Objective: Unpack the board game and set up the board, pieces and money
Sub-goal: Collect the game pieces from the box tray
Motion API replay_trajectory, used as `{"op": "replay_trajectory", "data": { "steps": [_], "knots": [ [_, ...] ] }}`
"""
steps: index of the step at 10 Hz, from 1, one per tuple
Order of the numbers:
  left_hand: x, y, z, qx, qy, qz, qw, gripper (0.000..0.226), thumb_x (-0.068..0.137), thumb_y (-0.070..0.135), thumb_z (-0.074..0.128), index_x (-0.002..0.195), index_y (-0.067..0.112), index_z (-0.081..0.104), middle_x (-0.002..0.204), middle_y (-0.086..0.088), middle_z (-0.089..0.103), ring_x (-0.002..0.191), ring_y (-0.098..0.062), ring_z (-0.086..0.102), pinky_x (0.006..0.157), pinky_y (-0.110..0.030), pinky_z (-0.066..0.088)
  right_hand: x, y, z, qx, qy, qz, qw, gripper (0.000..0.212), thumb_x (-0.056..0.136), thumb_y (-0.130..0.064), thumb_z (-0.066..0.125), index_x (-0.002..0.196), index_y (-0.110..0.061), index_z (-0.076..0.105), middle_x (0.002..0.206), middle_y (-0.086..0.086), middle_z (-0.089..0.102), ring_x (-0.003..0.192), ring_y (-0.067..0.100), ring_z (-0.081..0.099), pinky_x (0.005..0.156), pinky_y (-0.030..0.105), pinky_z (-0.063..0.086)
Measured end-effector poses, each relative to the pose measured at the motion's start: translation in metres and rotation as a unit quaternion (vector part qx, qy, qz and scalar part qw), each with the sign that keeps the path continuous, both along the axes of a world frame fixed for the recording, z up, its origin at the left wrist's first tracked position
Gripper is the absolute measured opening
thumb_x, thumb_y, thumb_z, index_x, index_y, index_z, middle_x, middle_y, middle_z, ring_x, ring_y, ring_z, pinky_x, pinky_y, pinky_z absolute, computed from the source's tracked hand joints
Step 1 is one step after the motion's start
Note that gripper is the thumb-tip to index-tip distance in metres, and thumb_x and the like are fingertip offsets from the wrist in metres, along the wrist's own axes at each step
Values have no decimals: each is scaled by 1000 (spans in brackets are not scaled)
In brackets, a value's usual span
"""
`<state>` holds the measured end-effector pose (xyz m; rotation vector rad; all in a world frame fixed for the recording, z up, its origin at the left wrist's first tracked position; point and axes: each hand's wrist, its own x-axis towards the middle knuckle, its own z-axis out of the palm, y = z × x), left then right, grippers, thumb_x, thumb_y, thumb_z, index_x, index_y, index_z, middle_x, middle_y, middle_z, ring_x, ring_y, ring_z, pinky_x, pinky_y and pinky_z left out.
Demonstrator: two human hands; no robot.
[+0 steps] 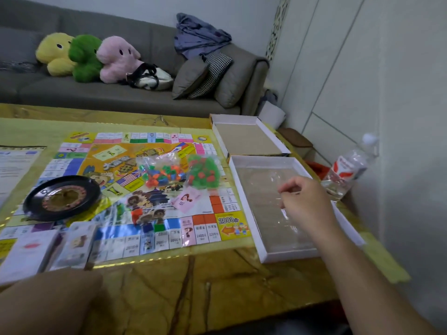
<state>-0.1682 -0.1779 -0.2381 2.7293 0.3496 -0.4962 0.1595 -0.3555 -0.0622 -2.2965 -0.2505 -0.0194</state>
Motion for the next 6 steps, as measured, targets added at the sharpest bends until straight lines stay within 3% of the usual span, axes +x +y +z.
{"op": "replay_trajectory", "data": {
  "steps": [1, 2, 3, 5, 6],
  "knots": [
    [34, 38, 40, -50, -104, 27, 993, 18, 90, 48, 68, 86, 35, 57, 90, 14, 64, 82, -1, 60, 73, -18, 51, 4, -13, -2, 6, 6, 6, 1000, 24, 89, -8, 59, 84, -28, 71, 80, -5, 75, 78, 19, 70, 65, 32, 52],
    [90, 70, 159, 48, 8, 60, 997, 18, 88, 46, 66, 84, 33, 54, 93, 13, 62, 86, -2, 58, 78, -19, 51, 9, -22, 1, 26, 8, -8, 1000, 25, 86, -4, 60, 82, -25, 73, 73, -4, 74, 72, 20, 70, 61, 30, 49],
    [105, 57, 151, 54, -64, 107, 991, 21, 92, 42, 69, 85, 34, 52, 92, 13, 60, 82, -2, 56, 66, -17, 44, 12, -32, 5, 37, 1, -25, 999, 25, 85, -2, 60, 82, -23, 74, 69, -3, 74, 70, 21, 71, 65, 38, 59],
    [116, 55, 141, 110, -144, 116, 977, 35, 90, 59, 64, 88, 37, 37, 107, 14, 44, 94, -8, 54, 85, -31, 58, 41, -85, 9, 80, -8, -109, 991, 30, 77, -2, 56, 81, -24, 76, 81, -2, 76, 76, 23, 75, 76, 49, 64],
    [133, 18, 147, 75, -224, 49, 970, 19, 99, 51, 52, 91, 39, 39, 104, 18, 43, 90, -2, 53, 82, -23, 54, 58, -111, 1, 16, -5, -108, 994, 36, 81, 6, 56, 82, -26, 73, 87, -2, 75, 83, 22, 74, 82, 47, 63]
  ]
}}
